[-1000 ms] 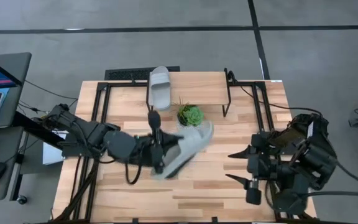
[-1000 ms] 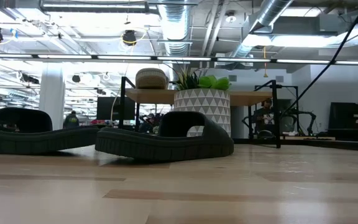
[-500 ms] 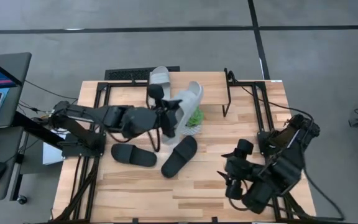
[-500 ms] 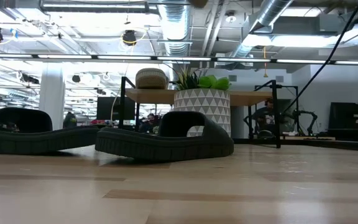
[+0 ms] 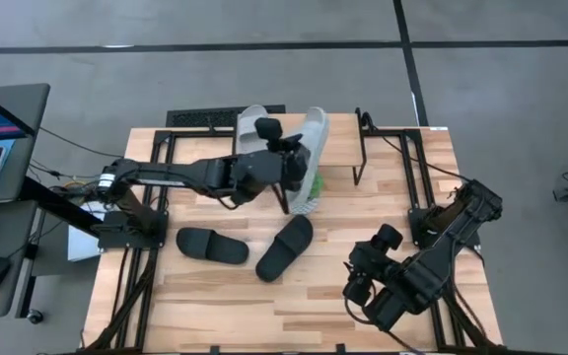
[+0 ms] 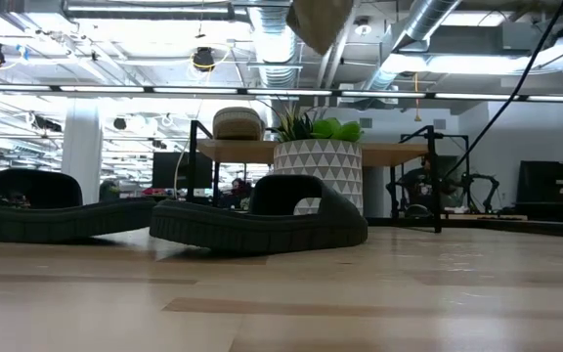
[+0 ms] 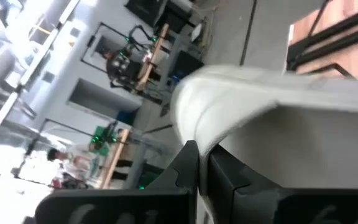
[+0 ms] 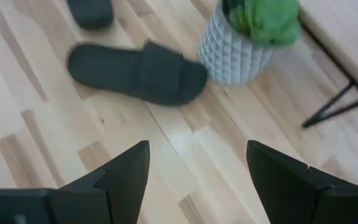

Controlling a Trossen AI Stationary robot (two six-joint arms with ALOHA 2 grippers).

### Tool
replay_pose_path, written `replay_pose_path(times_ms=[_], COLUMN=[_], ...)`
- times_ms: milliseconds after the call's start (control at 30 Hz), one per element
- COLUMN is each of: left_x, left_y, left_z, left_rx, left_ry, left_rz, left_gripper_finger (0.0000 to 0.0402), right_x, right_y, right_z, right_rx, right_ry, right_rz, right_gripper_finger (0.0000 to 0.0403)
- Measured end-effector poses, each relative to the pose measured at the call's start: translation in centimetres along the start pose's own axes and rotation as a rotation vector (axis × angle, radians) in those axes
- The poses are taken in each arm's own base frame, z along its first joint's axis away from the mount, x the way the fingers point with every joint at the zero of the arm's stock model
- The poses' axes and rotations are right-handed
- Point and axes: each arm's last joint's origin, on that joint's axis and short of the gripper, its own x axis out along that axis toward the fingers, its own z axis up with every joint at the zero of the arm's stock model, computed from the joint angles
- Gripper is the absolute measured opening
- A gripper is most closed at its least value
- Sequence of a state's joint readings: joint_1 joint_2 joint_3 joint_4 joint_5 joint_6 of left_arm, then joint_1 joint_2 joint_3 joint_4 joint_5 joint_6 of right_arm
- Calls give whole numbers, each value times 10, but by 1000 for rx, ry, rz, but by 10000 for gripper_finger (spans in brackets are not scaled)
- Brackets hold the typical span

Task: Pick and place slides into the shelf
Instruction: Put the gray slide on the shelf

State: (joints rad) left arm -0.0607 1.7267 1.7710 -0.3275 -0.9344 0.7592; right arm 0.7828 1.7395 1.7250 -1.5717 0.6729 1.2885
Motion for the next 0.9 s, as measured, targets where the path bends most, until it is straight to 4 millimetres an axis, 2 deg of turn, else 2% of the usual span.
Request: replay_pose_path(times_ms=[200, 533, 900], left_x=[31, 70, 93], left_y=[-11, 6, 25], left_z=[-9, -34, -56], left_rx=[77, 86, 129], left_ry=[69, 164, 238], left_rz=[31, 73, 106], left_gripper_finger=[0, 0, 0], right_x=[8, 14, 19], right_y=[1, 1, 0], right_z=[-9, -12, -6], right_rx=[54, 56, 81], right_ry=[77, 136, 139], right_rz=[-13, -21, -28], right_gripper_finger=[260, 260, 260])
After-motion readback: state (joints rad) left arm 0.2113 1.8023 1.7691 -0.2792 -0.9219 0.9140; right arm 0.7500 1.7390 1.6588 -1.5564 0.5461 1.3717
